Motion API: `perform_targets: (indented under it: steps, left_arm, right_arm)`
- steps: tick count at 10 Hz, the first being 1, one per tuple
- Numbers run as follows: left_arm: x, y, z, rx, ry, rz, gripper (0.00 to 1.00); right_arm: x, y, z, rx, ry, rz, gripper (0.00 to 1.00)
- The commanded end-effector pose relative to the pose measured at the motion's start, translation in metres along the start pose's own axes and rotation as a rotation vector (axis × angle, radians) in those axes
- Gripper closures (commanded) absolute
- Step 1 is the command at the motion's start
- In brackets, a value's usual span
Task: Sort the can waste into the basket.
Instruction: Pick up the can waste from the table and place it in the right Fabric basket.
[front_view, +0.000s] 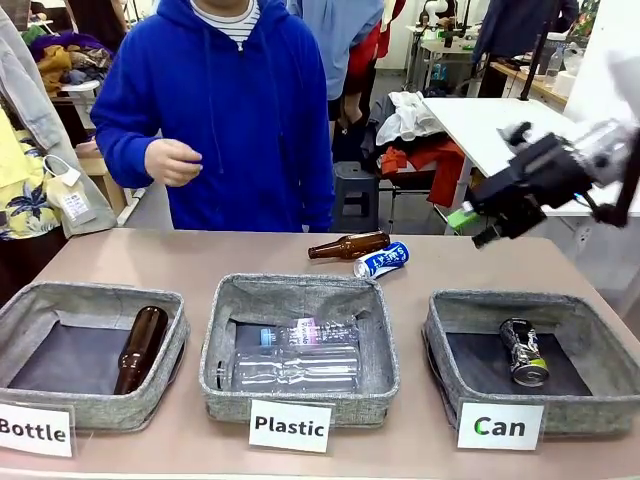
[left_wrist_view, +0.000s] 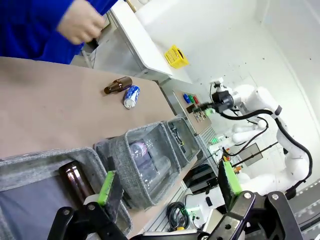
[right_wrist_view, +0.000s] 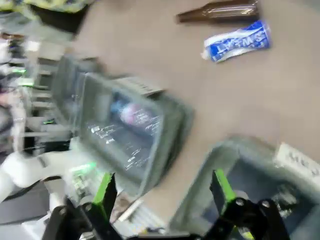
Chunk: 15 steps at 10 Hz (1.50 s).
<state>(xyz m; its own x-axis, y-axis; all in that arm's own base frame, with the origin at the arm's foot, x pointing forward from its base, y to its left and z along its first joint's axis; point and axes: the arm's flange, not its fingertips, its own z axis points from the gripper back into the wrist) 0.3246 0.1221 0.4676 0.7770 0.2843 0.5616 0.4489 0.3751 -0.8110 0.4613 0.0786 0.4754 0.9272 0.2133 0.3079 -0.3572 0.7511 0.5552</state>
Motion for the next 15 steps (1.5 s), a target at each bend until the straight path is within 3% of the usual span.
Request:
perform_targets:
  steps: [1, 2, 3, 4, 5, 6, 7, 8, 9, 11, 15]
  left_arm:
    - [0.000, -0.003, -0.001, -0.015, -0.016, 0.006, 0.00]
    - [0.000, -0.003, -0.001, -0.015, -0.016, 0.006, 0.00]
    - [0.000, -0.003, -0.001, -0.015, -0.016, 0.006, 0.00]
    - [0.000, -0.003, -0.001, -0.015, -0.016, 0.006, 0.00]
    - [0.000, -0.003, -0.001, -0.015, -0.016, 0.006, 0.00]
    - [0.000, -0.003, -0.001, -0.015, -0.016, 0.006, 0.00]
    - [0.000, -0.003, -0.001, -0.015, -0.016, 0.006, 0.00]
    - [0.000, -0.003, -0.001, -0.015, -0.016, 0.006, 0.00]
    - [0.000, -0.003, -0.001, -0.015, -0.016, 0.006, 0.00]
    - [0.000, -0.003, -0.001, -0.015, -0.016, 0.006, 0.00]
    - [0.000, -0.003, -0.001, -0.015, -0.016, 0.006, 0.00]
  right_arm:
    - [0.043, -0.006, -0.014, -0.309, -0.051, -0.035, 0.00]
    - [0.050, -0.001, -0.025, -0.392, -0.076, 0.047, 0.00]
    - [0.046, 0.003, -0.037, -0.395, -0.072, 0.122, 0.00]
    - [0.031, 0.008, -0.038, -0.128, 0.032, 0.124, 0.00]
    - [0.053, 0.001, -0.026, -0.344, -0.083, 0.131, 0.00]
    - [0.049, 0.005, -0.040, -0.306, -0.047, 0.141, 0.00]
    - [0.047, 0.007, -0.042, -0.151, 0.042, 0.350, 0.00]
    - [0.028, -0.004, -0.004, -0.012, -0.099, 0.413, 0.00]
    - [-0.009, -0.026, 0.050, 0.105, -0.252, 0.376, 0.00]
    - [-0.081, -0.056, 0.105, 0.123, -0.372, 0.337, 0.00]
    - [-0.168, -0.101, 0.117, 0.176, -0.588, 0.271, 0.00]
